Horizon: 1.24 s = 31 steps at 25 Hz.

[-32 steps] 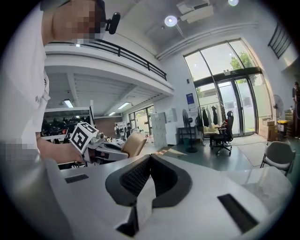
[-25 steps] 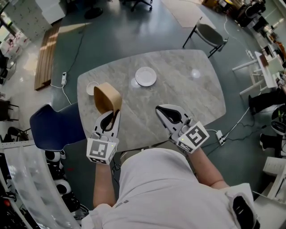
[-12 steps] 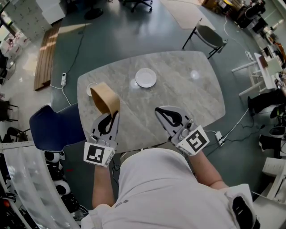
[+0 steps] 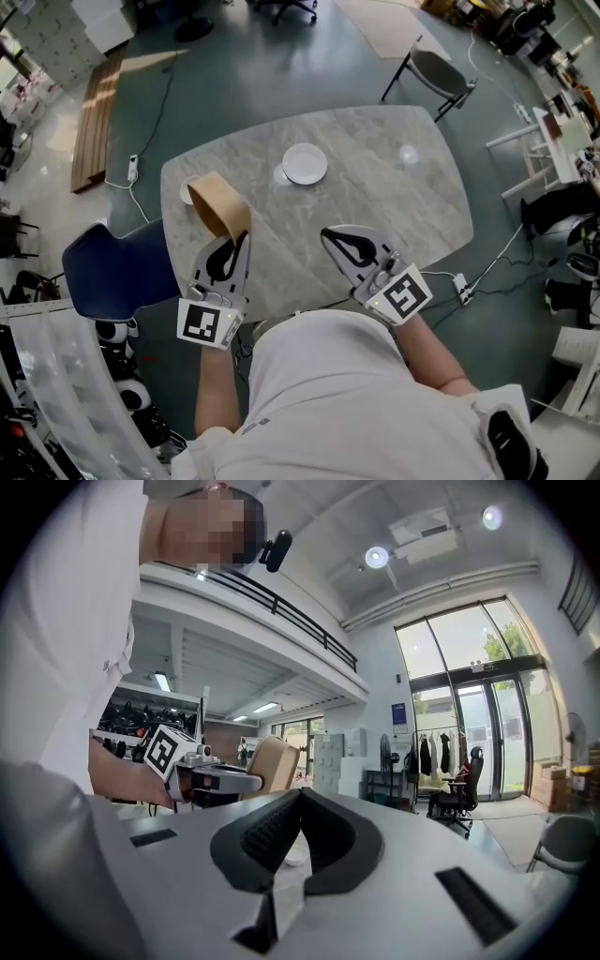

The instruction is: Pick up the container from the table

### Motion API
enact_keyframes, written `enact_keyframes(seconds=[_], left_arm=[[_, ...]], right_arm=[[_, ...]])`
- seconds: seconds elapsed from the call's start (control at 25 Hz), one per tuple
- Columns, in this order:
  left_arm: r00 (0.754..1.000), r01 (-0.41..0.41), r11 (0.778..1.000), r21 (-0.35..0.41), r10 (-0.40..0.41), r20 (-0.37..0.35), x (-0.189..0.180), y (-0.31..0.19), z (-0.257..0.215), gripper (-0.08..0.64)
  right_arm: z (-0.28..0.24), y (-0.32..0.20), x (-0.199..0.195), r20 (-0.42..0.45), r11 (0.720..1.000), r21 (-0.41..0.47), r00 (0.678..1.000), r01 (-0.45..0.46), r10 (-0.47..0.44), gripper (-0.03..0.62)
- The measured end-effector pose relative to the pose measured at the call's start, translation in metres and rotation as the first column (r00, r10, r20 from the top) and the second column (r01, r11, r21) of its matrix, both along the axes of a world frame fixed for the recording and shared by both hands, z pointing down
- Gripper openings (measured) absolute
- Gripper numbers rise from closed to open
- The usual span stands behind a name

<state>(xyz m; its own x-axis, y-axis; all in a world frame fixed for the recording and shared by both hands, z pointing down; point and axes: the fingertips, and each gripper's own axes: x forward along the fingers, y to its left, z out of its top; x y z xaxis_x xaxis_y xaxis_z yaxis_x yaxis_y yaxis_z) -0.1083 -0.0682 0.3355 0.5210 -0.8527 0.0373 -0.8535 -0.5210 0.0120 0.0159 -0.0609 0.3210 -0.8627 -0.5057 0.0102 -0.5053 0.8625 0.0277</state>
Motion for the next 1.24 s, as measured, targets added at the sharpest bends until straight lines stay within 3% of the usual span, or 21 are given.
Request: enact_keyframes(seconds=[1.24], left_arm=[[1.0, -0.004, 0.997, -0.076, 0.004, -0.003, 0.007, -0.007, 0.022, 0.011]], right_arm=[[0.021, -0.011, 0.005, -0.024, 0.999, -0.052, 1.0, 0.002, -0.003, 0.009]])
